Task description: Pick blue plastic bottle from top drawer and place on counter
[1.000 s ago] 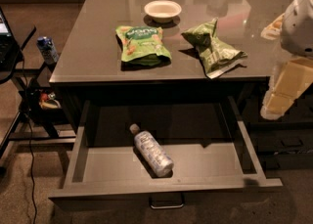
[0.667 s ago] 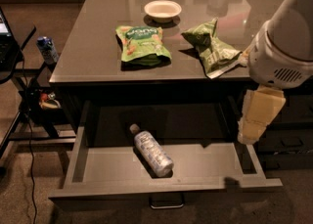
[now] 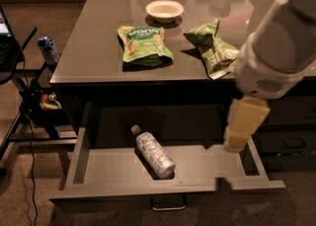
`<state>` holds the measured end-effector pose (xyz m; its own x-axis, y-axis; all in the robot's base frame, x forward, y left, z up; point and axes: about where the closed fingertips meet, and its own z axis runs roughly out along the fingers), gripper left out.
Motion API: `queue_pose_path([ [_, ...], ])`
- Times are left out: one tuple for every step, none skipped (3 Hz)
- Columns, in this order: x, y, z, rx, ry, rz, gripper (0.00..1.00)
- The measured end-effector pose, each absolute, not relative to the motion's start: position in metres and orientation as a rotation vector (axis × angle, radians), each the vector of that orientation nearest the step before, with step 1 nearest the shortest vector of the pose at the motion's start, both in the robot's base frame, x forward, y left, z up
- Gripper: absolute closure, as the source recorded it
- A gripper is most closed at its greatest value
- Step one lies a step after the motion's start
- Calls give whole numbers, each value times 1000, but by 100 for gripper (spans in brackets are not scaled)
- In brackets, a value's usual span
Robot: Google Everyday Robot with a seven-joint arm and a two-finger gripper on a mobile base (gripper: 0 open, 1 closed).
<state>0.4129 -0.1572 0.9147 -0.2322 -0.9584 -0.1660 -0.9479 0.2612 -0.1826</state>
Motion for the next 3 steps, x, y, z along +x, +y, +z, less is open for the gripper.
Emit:
queue_pose_path([
  [412, -126, 888, -1750, 2347, -50, 0],
  [411, -105, 867, -1749, 2387, -31, 0],
  [411, -104, 867, -1742, 2392, -30, 0],
])
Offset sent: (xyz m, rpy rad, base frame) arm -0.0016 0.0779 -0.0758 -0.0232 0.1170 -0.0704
